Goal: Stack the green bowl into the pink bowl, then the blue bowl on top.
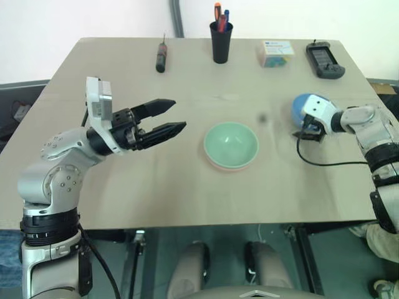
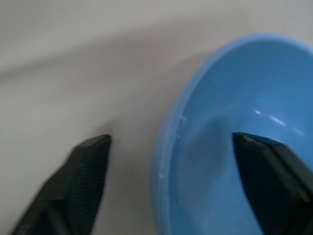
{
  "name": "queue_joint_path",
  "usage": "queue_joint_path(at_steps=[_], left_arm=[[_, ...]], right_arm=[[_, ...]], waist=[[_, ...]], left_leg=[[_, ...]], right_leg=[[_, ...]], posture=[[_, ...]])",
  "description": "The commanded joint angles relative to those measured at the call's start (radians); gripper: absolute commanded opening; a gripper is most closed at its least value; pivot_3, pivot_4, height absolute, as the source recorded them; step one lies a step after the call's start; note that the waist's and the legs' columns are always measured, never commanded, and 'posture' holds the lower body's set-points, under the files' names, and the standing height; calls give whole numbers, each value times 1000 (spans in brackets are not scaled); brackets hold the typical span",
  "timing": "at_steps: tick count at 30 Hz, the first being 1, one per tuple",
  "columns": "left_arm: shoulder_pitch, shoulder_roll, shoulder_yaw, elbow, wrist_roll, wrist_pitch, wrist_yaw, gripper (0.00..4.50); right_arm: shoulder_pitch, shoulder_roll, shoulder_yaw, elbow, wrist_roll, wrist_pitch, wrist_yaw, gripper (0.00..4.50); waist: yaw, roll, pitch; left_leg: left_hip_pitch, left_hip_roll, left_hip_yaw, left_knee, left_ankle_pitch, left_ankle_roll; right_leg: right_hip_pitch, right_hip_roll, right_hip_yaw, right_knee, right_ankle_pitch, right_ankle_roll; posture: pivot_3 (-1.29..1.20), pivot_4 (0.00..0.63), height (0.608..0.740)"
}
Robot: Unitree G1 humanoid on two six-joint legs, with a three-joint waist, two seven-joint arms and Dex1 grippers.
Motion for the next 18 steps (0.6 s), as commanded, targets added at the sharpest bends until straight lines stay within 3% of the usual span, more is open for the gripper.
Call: queue_joint_path(at_steps=[1, 6, 7, 14, 18], left_arm=[[35, 35, 45, -59, -24, -6, -9, 3782], [41, 42, 50, -57, -30, -13, -5, 3782], [41, 44, 49, -55, -27, -13, -6, 3782], [74, 83, 84, -25, -18, -3, -14, 3782], [104, 115, 109, 4, 0, -28, -43, 3782]], right_arm=[[-46, -1, -19, 55, -25, -65, 6, 2068], [-48, -2, -36, 68, -33, -95, 28, 200], [-45, -4, -38, 62, -33, -105, 42, 66], [1, -52, -39, -78, -43, -199, 135, 66], [87, -81, -84, -470, 59, -107, 253, 66]], waist=[[-1, 0, 0], [-1, 0, 0], [-1, 0, 0], [-1, 1, 0], [-4, 1, 1]], left_leg=[[0, 0, 0, 0, 0, 0], [0, 0, 0, 0, 0, -1], [1, 0, 0, 0, 0, -1], [1, 0, 1, 0, 0, -1], [0, 1, 2, 0, 0, -1]], right_leg=[[0, 0, 0, 0, 0, 0], [0, 0, 0, 1, 0, 0], [0, 0, 0, 1, 0, 0], [-1, 0, 1, 1, 0, 0], [-3, 0, 3, 2, 0, 0]], posture=[[0, 150, 740], [0, 150, 740], [0, 150, 740], [0, 150, 740], [0, 150, 740]])
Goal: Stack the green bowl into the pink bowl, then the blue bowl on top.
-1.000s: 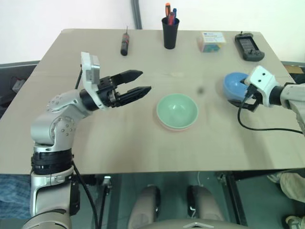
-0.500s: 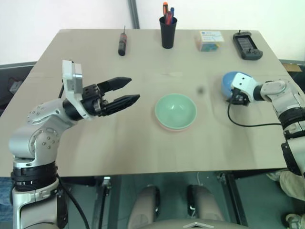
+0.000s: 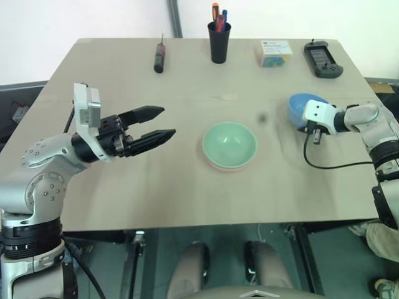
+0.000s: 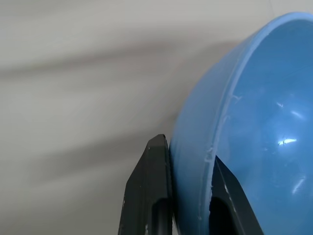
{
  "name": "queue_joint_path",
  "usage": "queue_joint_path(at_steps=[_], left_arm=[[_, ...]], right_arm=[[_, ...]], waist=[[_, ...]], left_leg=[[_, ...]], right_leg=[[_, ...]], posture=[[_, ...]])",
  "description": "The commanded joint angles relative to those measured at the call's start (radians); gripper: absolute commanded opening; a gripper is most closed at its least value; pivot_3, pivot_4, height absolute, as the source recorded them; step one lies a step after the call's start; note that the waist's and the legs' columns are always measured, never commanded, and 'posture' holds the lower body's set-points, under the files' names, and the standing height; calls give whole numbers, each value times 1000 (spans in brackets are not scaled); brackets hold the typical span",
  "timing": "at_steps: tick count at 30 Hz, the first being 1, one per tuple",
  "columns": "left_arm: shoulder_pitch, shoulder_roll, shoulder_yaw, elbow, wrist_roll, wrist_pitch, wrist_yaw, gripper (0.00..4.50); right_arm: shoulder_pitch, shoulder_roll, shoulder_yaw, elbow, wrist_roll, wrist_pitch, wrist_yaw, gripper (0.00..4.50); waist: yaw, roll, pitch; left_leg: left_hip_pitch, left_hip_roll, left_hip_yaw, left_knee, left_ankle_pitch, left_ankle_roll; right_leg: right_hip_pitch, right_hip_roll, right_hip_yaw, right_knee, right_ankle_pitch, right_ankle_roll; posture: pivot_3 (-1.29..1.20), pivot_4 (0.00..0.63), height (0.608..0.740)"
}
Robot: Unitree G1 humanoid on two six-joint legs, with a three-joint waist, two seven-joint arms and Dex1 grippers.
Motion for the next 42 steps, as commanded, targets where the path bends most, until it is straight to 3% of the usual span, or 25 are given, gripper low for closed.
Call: queue_joint_path(at_steps=[1, 4, 12, 21, 26, 28, 31, 36, 42], left_arm=[[18, 36, 54, 25, 13, -37, -26, 3782], [42, 56, 64, 68, 43, -61, -41, 3782], [73, 85, 43, 186, 134, -157, -109, 3782], [52, 77, 14, 230, 170, -191, -131, 3782], [38, 70, 2, 233, 176, -193, -134, 3782], [32, 69, -4, 238, 183, -199, -135, 3782], [25, 67, -13, 236, 189, -204, -129, 3782], [44, 53, -9, 204, 192, -203, -99, 3782], [116, -2, 44, 83, 171, -157, 49, 3782]], right_arm=[[48, -28, -65, -391, 114, 106, 105, 66], [103, -29, -70, -689, 172, 253, 150, 66], [124, 40, -5, -1096, 209, 469, 156, 66], [124, 118, 73, -1236, 191, 589, 120, 66], [139, 111, 80, -1252, 184, 631, 114, 1854], [137, 131, 52, -1236, 175, 608, 61, 2857], [136, 130, 20, -1255, 212, 662, 49, 3828], [222, 118, -111, -1370, 370, 863, 24, 3828], [427, 73, -423, -1421, 577, 995, 13, 3828]], waist=[[-2, 1, 0], [0, 1, 0], [9, 0, 0], [8, 0, 0], [7, 0, 0], [6, 0, 0], [6, 0, 0], [8, -1, -1], [12, -1, -1]], left_leg=[[0, 0, 1, -1, 0, 0], [0, 1, 2, -1, 0, 0], [-1, 0, 2, 0, 0, 1], [-1, -1, 2, 1, 0, 1], [-1, -1, 1, 1, 0, 0], [-1, -1, 1, 1, 0, 0], [-1, -1, 1, 1, 0, 0], [-1, 0, 1, 1, 0, 0], [-1, 0, 1, 1, -2, 4]], right_leg=[[-1, 0, 1, 1, 0, 0], [-3, 1, 2, 2, 0, 0], [-3, 0, 2, 2, 0, 0], [-3, 0, 1, 3, 0, 0], [-3, 1, 1, 3, 0, 0], [-3, 1, 1, 3, 0, 0], [-3, 1, 1, 4, 0, 0], [-3, 0, 1, 3, 0, 0], [-2, 0, 1, 3, 0, 0]], posture=[[0, 150, 740], [0, 150, 740], [0, 150, 740], [0, 150, 740], [0, 150, 740], [0, 150, 740], [0, 150, 740], [0, 150, 740], [0, 150, 740]])
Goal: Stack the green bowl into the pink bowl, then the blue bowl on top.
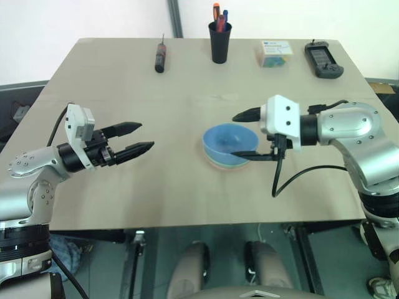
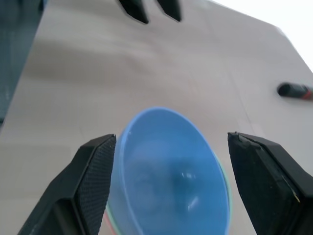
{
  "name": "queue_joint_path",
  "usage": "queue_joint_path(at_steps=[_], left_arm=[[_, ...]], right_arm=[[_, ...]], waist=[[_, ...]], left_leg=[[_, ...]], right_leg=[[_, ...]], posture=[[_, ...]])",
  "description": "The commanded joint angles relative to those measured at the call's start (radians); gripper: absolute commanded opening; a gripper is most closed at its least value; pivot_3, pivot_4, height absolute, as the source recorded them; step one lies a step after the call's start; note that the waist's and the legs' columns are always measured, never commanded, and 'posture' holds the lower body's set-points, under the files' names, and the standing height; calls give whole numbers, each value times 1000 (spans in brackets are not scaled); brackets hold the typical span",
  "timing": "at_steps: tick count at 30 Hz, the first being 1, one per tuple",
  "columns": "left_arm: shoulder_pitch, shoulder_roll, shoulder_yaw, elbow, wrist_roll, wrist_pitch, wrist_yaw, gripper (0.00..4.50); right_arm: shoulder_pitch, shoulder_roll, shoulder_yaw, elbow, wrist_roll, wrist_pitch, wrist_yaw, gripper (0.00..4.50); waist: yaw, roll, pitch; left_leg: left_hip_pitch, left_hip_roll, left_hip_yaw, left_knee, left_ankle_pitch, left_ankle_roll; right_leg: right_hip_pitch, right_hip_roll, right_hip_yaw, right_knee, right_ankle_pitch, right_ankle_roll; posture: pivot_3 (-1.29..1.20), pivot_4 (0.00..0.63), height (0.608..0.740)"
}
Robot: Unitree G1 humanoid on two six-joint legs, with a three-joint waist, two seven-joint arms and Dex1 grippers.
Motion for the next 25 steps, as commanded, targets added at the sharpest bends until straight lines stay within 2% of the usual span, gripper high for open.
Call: queue_joint_path(at_steps=[1, 6, 12, 16, 20, 25], left_arm=[[54, -26, 53, -116, -25, 24, 85, 3782], [150, -59, 51, -229, -11, 40, 165, 3782], [197, -56, 63, -266, -8, 25, 168, 3782], [195, -46, 52, -260, 12, 30, 180, 3782], [189, -45, 44, -256, 24, 13, 175, 3782], [190, -42, 42, -253, 30, -4, 159, 3782]], right_arm=[[103, -26, -195, -57, 125, 48, -14, 3828], [275, -61, -384, -48, 249, 15, -11, 3828], [450, -111, -513, -7, 366, -57, 70, 3828], [521, -129, -515, 43, 358, -159, 107, 3828], [556, -140, -502, 88, 346, -228, 112, 3828], [565, -152, -485, 113, 349, -264, 100, 3828]], waist=[[1, 0, 0], [0, 0, 0], [1, 0, 0], [0, 0, 0], [0, 0, 0], [0, 0, 0]], left_leg=[[0, 1, 0, 0, 0, 0], [1, 1, 1, -1, 0, 1], [3, 2, 1, 0, -1, 1], [6, 1, 2, 0, -1, 1], [17, 2, 3, -2, -1, 1], [17, 2, 3, -2, -1, 1]], right_leg=[[0, 0, 0, 0, 0, 0], [0, 0, 2, 0, 0, 0], [2, 1, 2, 0, 0, 0], [6, 1, 3, 0, 0, 0], [16, 1, 3, -2, -1, 0], [16, 1, 4, -2, -1, 0]], posture=[[0, 150, 740], [0, 150, 740], [0, 150, 740], [0, 150, 740], [0, 150, 740], [0, 150, 740]])
